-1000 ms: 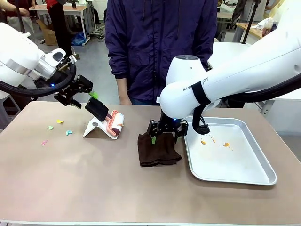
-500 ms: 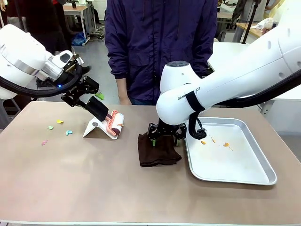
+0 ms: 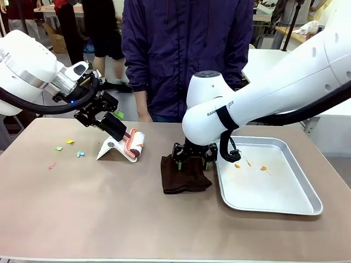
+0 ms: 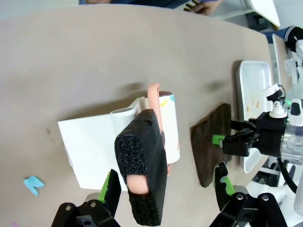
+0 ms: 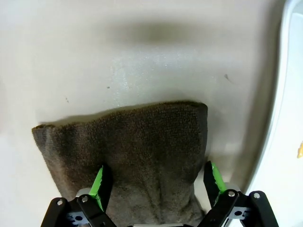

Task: Clean the surface of the table.
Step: Hold the Lint Roller with your left hand and the towel with your right hand.

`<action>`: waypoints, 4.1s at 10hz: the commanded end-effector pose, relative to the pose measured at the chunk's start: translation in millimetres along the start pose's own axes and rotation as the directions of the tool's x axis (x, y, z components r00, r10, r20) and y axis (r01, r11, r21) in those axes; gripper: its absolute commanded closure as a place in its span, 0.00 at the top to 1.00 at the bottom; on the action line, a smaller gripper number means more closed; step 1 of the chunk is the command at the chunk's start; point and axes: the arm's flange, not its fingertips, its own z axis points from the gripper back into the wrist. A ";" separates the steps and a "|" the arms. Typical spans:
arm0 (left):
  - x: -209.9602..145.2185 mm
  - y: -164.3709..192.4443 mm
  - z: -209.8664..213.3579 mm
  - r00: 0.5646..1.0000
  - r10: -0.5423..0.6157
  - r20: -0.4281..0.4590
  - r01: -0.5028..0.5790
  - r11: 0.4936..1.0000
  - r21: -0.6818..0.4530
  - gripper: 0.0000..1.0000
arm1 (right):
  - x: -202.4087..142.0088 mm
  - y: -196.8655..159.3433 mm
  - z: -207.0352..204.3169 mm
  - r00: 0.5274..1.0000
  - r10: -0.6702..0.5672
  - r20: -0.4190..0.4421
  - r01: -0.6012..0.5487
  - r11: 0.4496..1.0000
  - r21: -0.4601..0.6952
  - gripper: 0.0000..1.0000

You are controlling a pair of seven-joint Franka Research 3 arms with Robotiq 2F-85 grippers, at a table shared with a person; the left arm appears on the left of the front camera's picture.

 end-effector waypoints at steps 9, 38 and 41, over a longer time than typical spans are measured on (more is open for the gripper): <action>4.4 2.5 4.3 1.000 0.014 -0.023 -0.014 1.000 0.018 0.00 | 4.3 5.8 2.5 0.999 -0.038 0.034 0.038 0.999 -0.001 0.15; -292.7 223.2 289.6 0.893 0.331 0.306 -0.123 0.831 -0.542 0.00 | -85.8 -480.3 129.7 0.984 -0.124 -0.131 0.121 -0.083 0.989 0.00; -283.4 220.2 270.9 0.852 0.397 0.342 -0.151 0.810 -0.566 0.00 | -87.9 -517.9 97.3 0.964 -0.226 -0.141 0.110 -0.142 0.984 0.00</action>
